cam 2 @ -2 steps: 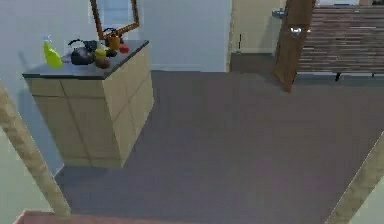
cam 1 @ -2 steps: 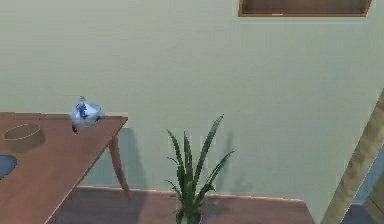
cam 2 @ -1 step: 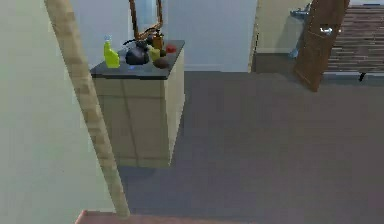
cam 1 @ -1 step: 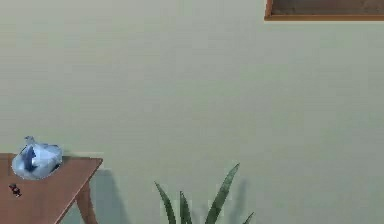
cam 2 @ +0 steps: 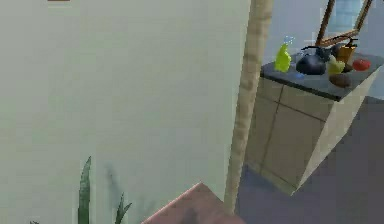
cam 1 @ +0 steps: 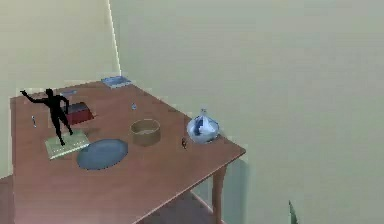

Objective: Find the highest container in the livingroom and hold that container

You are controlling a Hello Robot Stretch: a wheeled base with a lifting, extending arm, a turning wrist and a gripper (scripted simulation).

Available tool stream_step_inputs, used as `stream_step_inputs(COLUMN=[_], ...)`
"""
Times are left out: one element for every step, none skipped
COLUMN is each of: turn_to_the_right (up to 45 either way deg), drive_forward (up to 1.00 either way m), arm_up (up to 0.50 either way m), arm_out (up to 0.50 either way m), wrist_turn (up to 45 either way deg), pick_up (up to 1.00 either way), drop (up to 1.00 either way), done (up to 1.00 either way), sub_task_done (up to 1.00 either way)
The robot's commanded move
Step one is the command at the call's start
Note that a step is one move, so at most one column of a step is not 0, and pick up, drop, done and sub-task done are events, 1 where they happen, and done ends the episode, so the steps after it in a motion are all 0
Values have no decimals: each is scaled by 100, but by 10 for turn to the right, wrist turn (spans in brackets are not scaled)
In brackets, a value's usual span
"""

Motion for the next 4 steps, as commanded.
stream_step_inputs(turn_to_the_right=[-450,-360,450,30], drive_forward=[0,0,0,0], arm_up=[0,0,0,0], arm_out=[0,0,0,0], wrist_turn=[0,0,0,0], pick_up=[0,0,0,0], drop=[0,0,0,0], done=[0,0,0,0], sub_task_done=[0,0,0,0])
